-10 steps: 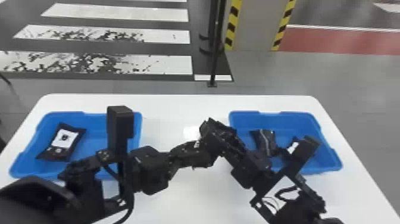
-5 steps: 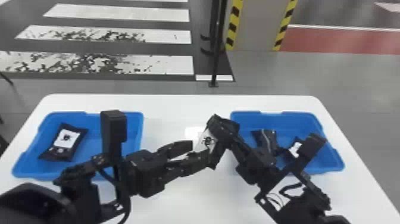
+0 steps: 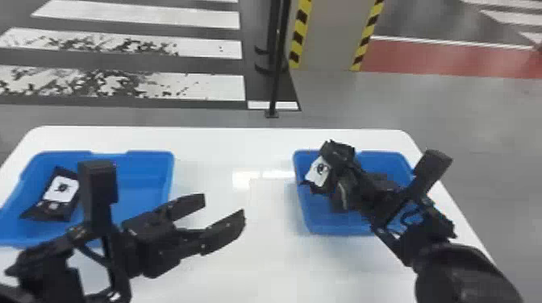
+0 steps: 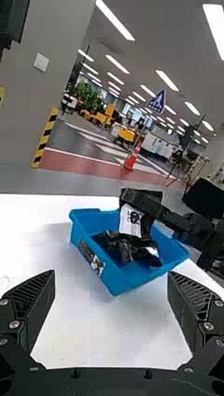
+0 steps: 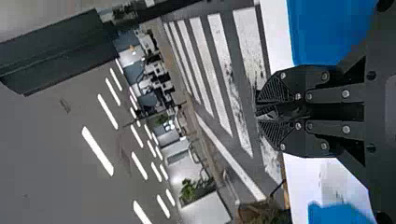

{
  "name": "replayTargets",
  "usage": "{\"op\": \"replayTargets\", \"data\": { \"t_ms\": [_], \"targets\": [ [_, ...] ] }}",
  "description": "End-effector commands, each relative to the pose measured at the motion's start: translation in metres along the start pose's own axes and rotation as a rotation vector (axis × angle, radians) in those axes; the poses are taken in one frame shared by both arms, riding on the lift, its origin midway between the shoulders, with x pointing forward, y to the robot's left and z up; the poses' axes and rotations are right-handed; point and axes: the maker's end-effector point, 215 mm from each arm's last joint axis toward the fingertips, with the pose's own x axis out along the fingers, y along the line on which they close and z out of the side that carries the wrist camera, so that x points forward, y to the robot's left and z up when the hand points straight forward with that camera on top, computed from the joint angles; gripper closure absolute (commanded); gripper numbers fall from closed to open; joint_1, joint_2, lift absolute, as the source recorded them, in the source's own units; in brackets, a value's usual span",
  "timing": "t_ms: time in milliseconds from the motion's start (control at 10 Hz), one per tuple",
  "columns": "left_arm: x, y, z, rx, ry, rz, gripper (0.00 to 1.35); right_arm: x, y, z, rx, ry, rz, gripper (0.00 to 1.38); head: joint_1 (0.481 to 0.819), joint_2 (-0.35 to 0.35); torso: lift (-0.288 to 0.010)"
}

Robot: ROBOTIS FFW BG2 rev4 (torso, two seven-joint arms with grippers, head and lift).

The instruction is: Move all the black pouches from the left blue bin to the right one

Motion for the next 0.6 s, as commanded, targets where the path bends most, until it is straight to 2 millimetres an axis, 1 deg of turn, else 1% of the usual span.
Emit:
{"op": "replayTargets", "data": {
  "t_ms": [0,100,200,300,400,500],
  "targets": [
    [-0.006,0.009,0.003,-0.002,-0.009,0.022,0.15,0.001,-0.069,0.007,-0.083,0.034,-0.121,1.28,0.695,-0.184,-0.140],
    [-0.008,0.015,0.006,0.002,-0.015,0.037,0.15,-0.004,-0.115,0.001,-0.108,0.078,-0.205,1.27,0.695,-0.214,-0.140],
    [-0.012,0.023,0.010,0.007,-0.021,0.058,0.15,-0.005,-0.145,-0.004,-0.126,0.114,-0.266,1.06,0.695,-0.247,-0.140],
    [-0.017,0.035,0.014,0.013,-0.029,0.087,0.15,-0.007,-0.163,-0.010,-0.131,0.133,-0.311,0.61,0.695,-0.270,-0.140],
    [-0.026,0.049,0.019,0.017,-0.041,0.124,0.15,-0.009,-0.165,-0.010,-0.148,0.128,-0.320,0.22,0.695,-0.276,-0.140],
    [-0.040,0.071,0.020,0.021,-0.040,0.182,0.15,-0.016,-0.158,-0.010,-0.170,0.101,-0.319,0.07,0.695,-0.275,-0.140]
  ]
}}
